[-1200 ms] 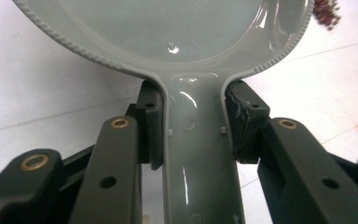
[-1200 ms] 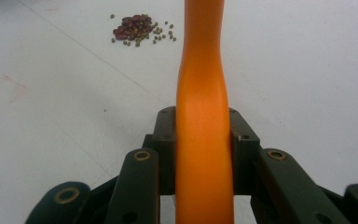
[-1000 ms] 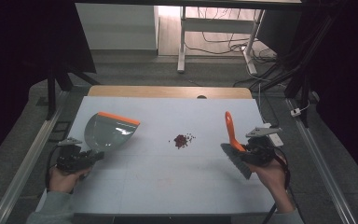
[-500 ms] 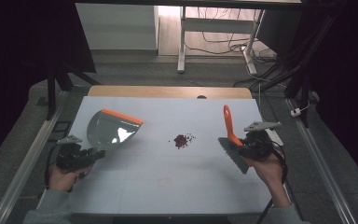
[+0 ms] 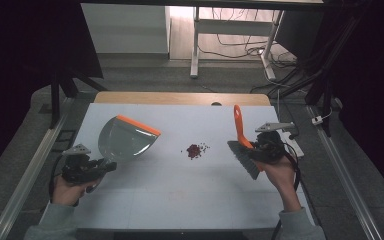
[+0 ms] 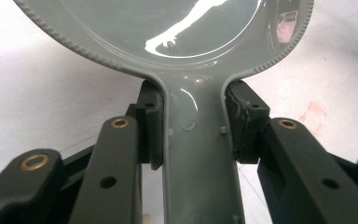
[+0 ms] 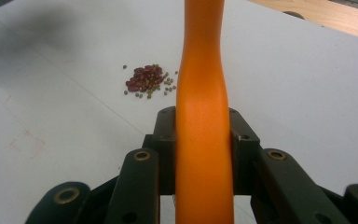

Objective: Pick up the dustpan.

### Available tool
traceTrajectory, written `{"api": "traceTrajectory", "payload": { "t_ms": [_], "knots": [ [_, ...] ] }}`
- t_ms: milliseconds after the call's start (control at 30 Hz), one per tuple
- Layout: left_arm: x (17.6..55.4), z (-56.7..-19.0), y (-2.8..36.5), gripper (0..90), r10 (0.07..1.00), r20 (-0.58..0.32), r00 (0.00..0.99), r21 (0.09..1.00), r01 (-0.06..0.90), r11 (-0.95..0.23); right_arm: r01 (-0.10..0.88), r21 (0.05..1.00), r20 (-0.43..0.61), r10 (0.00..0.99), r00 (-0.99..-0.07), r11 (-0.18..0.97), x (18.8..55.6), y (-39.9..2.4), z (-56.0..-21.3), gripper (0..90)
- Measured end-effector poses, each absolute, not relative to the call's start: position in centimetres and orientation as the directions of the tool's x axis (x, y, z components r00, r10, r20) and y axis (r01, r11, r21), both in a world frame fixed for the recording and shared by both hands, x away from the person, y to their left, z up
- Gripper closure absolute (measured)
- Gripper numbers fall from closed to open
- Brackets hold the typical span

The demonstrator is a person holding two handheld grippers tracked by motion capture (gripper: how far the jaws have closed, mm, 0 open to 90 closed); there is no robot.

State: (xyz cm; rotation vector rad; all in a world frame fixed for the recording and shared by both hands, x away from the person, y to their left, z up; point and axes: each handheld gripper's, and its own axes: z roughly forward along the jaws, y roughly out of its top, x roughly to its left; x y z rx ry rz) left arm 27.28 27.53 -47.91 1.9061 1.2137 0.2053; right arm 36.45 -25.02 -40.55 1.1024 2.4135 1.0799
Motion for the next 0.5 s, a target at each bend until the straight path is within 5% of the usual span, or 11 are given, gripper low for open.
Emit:
{"api": "traceTrajectory", "payload": {
  "t_ms": [500],
  "knots": [
    [26.9,-47.4,25.4,61.8,0.747,-0.274,0.606,0.716,0.647,-0.262,0.498,0.754,0.046,0.721,-0.692,0.429,37.2,-24.5,-40.4,70.4]
  ]
}}
